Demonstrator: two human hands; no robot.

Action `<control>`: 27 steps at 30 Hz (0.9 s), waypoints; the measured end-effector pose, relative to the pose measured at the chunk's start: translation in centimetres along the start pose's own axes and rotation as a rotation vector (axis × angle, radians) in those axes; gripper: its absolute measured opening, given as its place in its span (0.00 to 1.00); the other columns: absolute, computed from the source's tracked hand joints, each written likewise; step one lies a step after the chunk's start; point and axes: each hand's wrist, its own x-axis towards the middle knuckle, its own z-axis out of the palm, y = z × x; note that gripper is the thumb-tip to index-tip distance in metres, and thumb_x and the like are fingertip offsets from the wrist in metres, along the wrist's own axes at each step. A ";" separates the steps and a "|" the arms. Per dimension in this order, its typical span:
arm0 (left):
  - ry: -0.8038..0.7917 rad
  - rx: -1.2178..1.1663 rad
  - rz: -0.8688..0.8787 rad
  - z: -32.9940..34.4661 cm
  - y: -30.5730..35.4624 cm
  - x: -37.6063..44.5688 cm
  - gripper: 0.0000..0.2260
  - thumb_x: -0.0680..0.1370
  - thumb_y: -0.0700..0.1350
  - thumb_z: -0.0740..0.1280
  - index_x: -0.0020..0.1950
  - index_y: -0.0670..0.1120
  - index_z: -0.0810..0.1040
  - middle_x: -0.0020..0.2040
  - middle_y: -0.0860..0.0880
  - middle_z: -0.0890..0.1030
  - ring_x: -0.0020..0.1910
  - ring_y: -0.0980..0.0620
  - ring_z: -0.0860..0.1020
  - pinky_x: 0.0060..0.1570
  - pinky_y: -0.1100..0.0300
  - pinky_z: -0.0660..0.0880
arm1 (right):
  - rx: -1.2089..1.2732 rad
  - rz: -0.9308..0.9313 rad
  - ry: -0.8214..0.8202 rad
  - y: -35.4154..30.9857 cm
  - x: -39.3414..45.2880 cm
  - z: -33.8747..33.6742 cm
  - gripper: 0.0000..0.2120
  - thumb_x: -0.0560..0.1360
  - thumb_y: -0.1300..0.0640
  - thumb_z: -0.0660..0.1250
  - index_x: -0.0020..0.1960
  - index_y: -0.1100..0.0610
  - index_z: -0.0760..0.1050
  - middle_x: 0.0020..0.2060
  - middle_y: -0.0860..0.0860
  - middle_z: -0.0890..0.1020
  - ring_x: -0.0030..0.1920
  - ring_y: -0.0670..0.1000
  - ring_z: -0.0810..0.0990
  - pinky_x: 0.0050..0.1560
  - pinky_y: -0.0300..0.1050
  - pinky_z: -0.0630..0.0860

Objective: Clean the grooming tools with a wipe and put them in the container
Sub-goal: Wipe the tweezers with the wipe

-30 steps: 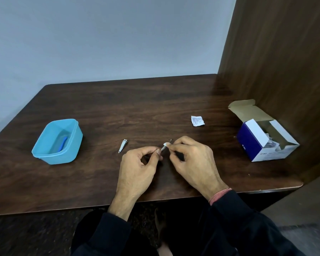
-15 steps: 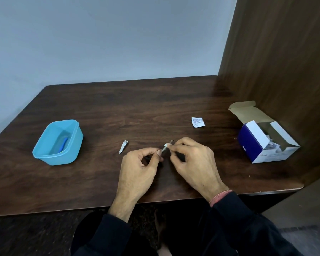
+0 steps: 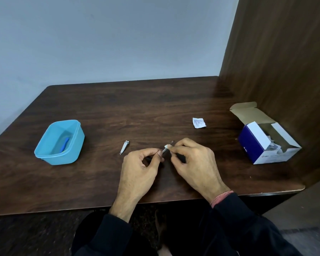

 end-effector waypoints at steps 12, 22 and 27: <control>-0.003 0.005 0.005 0.1 -0.3 0.0 0.09 0.85 0.48 0.74 0.47 0.57 0.91 0.37 0.61 0.87 0.25 0.61 0.71 0.31 0.67 0.68 | -0.005 0.001 0.000 0.0 0.0 0.1 0.06 0.79 0.55 0.78 0.54 0.48 0.90 0.48 0.41 0.85 0.42 0.44 0.85 0.41 0.49 0.85; -0.015 0.055 0.014 0.1 -0.5 0.2 0.07 0.86 0.47 0.73 0.56 0.57 0.91 0.46 0.63 0.89 0.46 0.65 0.85 0.50 0.66 0.78 | -0.011 -0.036 -0.029 -0.1 0.0 0.1 0.08 0.80 0.55 0.76 0.57 0.48 0.90 0.49 0.41 0.85 0.43 0.45 0.85 0.40 0.50 0.85; -0.041 0.092 0.009 0.1 -0.4 0.3 0.07 0.86 0.50 0.73 0.52 0.58 0.91 0.45 0.65 0.89 0.41 0.57 0.83 0.48 0.57 0.80 | -0.031 0.029 0.009 0.0 0.1 0.2 0.09 0.79 0.56 0.77 0.58 0.48 0.90 0.49 0.42 0.85 0.44 0.45 0.85 0.41 0.51 0.85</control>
